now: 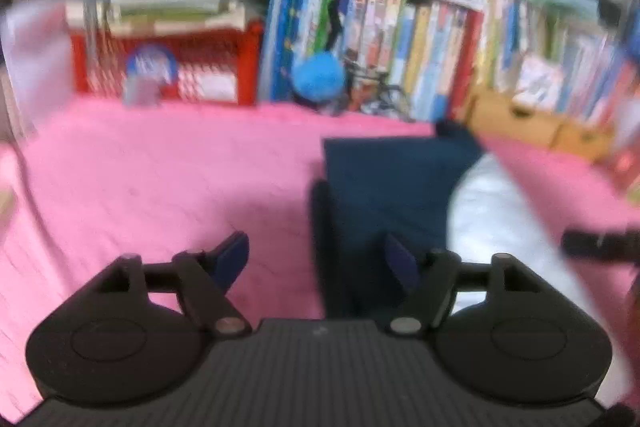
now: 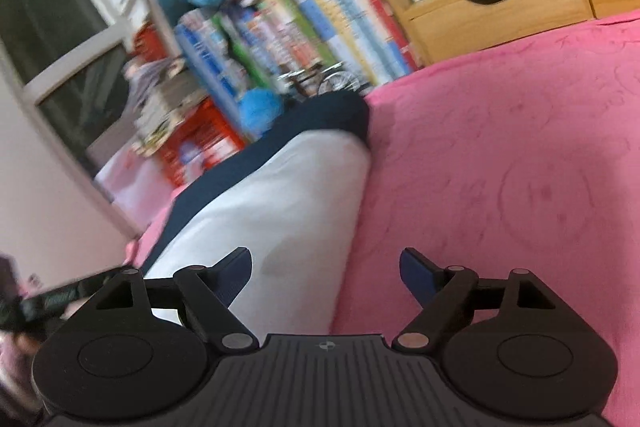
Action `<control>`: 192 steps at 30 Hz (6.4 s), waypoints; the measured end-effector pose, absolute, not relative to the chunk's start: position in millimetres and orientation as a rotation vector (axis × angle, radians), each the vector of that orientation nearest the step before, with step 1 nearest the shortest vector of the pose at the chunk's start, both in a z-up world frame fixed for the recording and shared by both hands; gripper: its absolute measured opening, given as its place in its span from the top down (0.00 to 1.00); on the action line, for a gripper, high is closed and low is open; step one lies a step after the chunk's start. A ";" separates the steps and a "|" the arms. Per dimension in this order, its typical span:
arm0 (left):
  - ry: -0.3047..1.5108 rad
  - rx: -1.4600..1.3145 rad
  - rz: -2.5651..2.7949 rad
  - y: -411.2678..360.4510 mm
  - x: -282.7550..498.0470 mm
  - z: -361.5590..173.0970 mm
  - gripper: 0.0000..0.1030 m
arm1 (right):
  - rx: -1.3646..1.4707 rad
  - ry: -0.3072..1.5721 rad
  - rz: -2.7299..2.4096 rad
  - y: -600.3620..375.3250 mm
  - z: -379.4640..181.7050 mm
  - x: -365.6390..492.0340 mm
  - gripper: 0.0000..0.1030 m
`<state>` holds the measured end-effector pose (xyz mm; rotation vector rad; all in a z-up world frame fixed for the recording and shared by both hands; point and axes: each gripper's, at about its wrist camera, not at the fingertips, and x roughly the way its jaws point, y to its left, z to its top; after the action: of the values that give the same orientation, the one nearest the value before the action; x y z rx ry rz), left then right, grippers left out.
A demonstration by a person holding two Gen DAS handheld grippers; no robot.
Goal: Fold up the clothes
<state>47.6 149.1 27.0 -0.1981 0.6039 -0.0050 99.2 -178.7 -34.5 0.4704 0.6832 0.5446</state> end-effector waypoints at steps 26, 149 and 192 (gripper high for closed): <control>0.549 -0.653 -0.300 208.4 -65.1 14.0 0.36 | -0.777 0.074 0.419 65.7 -67.7 -109.6 0.17; 0.511 -0.386 -0.125 176.6 -18.9 1.5 0.45 | -0.297 0.457 0.291 -56.1 -41.4 -86.1 0.37; 0.311 0.261 -0.265 34.6 -93.7 -0.1 0.33 | 0.061 0.419 0.053 -67.7 -58.3 -84.3 0.83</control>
<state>-93.7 34.6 -0.1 0.2613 0.3106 -0.2654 -84.3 -67.7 -58.3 0.0614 0.4192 0.0526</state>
